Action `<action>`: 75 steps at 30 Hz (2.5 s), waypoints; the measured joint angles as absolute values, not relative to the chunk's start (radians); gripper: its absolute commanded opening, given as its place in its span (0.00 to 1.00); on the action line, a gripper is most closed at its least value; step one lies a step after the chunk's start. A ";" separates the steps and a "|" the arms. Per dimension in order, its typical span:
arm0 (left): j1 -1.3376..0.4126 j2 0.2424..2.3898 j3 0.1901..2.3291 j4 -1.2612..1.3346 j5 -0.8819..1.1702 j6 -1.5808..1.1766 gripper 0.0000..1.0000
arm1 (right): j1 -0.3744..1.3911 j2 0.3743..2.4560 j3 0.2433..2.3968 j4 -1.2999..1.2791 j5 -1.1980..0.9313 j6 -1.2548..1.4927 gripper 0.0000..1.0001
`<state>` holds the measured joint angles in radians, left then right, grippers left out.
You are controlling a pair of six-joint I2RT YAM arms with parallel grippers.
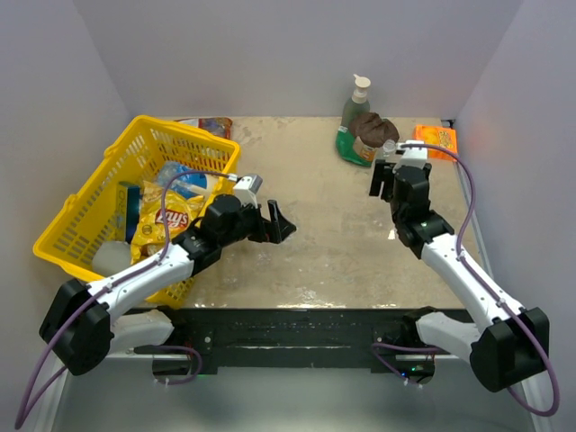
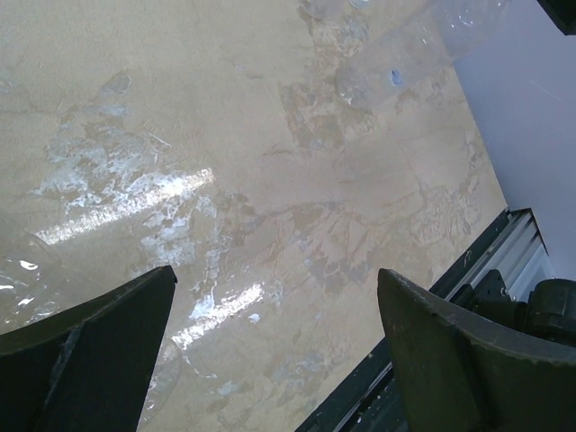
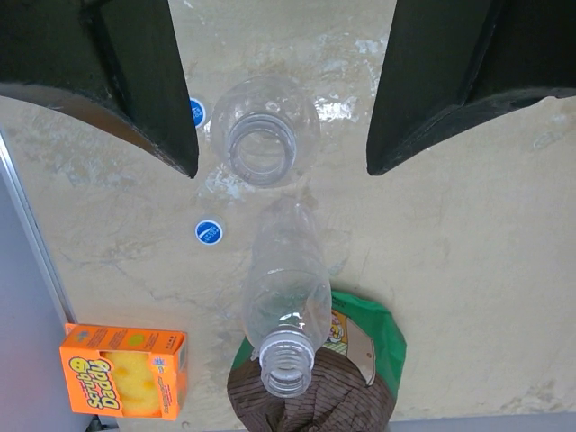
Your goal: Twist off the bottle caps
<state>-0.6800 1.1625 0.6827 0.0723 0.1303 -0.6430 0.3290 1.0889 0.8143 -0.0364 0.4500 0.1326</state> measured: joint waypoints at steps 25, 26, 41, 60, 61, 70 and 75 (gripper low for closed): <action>-0.511 1.037 1.069 -0.253 -0.060 -0.474 1.00 | 0.619 1.519 1.324 -0.158 -0.102 0.327 0.74; -0.511 1.018 1.069 -0.287 -0.076 -0.474 1.00 | 0.631 1.568 1.324 -0.160 -0.136 0.344 0.74; -0.511 0.781 0.983 -0.538 -0.171 -0.558 1.00 | 0.799 2.032 1.436 -0.197 -0.358 0.434 0.75; -0.511 0.748 0.983 -0.567 -0.137 -0.611 1.00 | 0.792 1.979 1.387 -0.231 -0.295 0.395 0.45; -0.511 0.749 0.983 -0.562 -0.130 -0.621 1.00 | 0.790 1.924 1.349 -0.232 -0.288 0.393 0.44; -0.511 0.791 0.983 -0.413 -0.027 -0.754 1.00 | 0.777 1.375 1.158 -0.097 -0.282 0.417 0.40; -0.511 0.799 0.933 -0.217 0.076 -0.831 0.99 | 0.778 1.256 1.118 -0.002 -0.318 0.465 0.39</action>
